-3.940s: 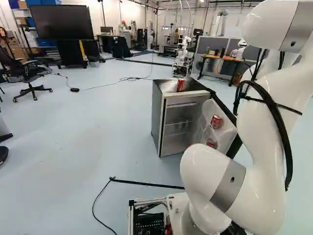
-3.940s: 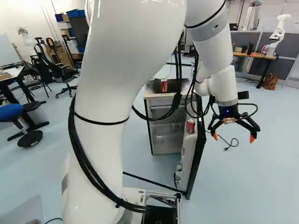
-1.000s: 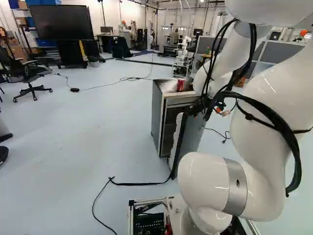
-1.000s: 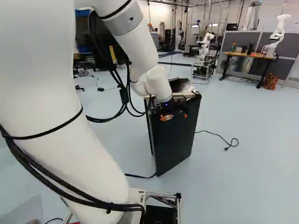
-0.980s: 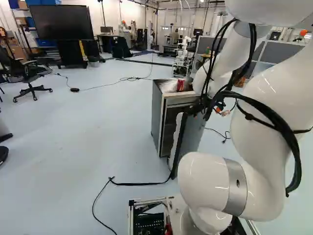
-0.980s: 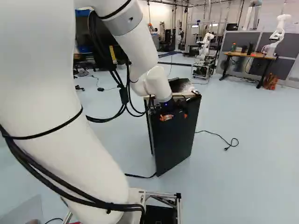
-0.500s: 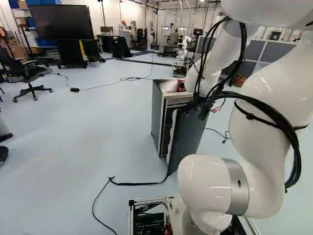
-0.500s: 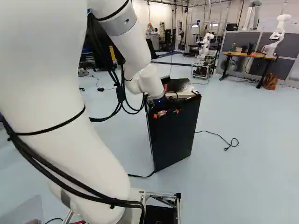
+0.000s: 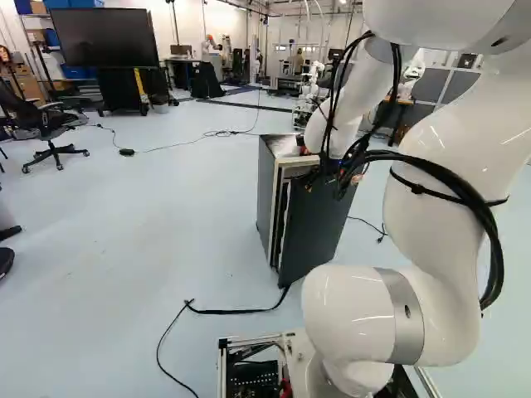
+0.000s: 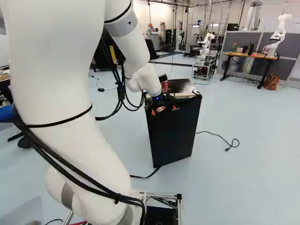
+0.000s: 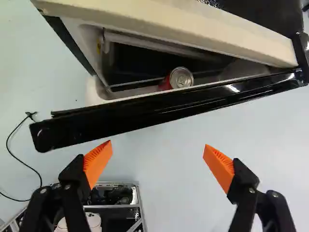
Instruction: Grab a drink from the fridge
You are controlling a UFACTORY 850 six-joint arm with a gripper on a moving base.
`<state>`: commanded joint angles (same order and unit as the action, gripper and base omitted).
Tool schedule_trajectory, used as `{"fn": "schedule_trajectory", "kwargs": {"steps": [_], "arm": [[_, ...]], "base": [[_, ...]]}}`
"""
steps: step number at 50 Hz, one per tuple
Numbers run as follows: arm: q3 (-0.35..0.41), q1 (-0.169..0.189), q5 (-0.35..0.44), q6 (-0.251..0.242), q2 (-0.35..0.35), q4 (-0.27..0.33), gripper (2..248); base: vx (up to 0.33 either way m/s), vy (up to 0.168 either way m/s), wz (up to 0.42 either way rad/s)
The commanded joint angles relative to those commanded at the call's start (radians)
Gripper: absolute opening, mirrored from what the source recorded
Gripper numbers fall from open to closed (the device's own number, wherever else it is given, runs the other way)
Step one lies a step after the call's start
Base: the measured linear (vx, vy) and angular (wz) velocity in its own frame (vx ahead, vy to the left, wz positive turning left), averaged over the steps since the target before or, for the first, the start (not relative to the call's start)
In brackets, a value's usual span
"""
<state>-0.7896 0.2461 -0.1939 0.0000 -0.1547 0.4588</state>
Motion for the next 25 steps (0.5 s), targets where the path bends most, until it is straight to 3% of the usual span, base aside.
{"fn": "schedule_trajectory", "kwargs": {"steps": [25], "arm": [[0.004,0.001,0.017,0.000,-0.005,0.000,247]], "base": [[0.000,0.000,0.000]]}}
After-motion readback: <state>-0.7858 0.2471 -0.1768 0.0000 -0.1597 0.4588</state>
